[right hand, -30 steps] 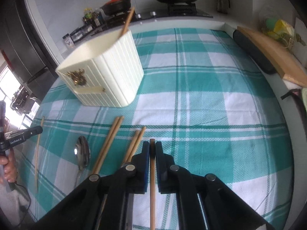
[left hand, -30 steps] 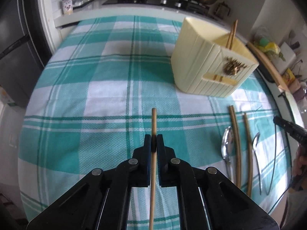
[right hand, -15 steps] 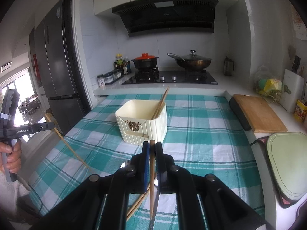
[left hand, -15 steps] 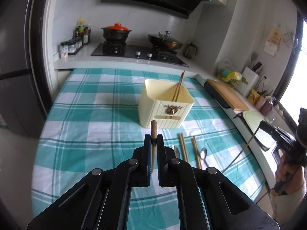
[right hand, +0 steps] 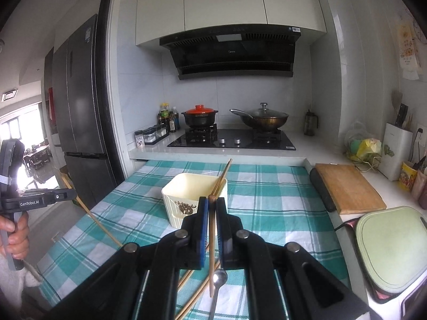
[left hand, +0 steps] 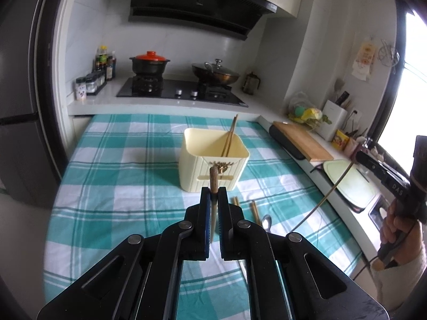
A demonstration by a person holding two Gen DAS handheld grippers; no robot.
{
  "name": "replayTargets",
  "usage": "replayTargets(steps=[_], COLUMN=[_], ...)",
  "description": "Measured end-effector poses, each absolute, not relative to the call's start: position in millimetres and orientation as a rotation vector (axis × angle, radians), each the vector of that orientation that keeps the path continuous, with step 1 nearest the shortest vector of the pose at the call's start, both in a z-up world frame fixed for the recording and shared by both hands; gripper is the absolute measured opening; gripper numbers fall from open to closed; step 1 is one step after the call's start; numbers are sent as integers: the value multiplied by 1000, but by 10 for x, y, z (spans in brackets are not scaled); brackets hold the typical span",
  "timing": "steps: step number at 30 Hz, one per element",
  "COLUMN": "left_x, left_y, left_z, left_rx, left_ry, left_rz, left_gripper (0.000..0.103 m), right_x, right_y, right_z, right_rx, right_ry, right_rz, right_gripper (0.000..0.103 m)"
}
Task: Organize utensils
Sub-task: 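Carry the left chopstick into the cream holder while the right gripper carries its chopstick there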
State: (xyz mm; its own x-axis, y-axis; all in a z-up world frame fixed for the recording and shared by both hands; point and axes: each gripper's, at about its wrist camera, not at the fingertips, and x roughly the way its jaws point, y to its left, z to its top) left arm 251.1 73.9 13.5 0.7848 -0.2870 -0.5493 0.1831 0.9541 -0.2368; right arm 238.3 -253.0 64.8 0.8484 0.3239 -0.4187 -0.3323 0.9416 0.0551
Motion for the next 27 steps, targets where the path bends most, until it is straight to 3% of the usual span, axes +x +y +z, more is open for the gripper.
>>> replayTargets(steps=[17,27], left_x=[2565,2980], left_y=[750,667], left_z=[515,1067], left_rx=[-150,-140], left_ry=[578,461], left_rz=[-275,-284], left_gripper=[3,3], right_x=[2584,3123], right_y=[-2459,-2335], right_z=[872,1297], right_rx=[-2,28], right_ry=[413,339], right_rz=[385,414], right_gripper=[6,6])
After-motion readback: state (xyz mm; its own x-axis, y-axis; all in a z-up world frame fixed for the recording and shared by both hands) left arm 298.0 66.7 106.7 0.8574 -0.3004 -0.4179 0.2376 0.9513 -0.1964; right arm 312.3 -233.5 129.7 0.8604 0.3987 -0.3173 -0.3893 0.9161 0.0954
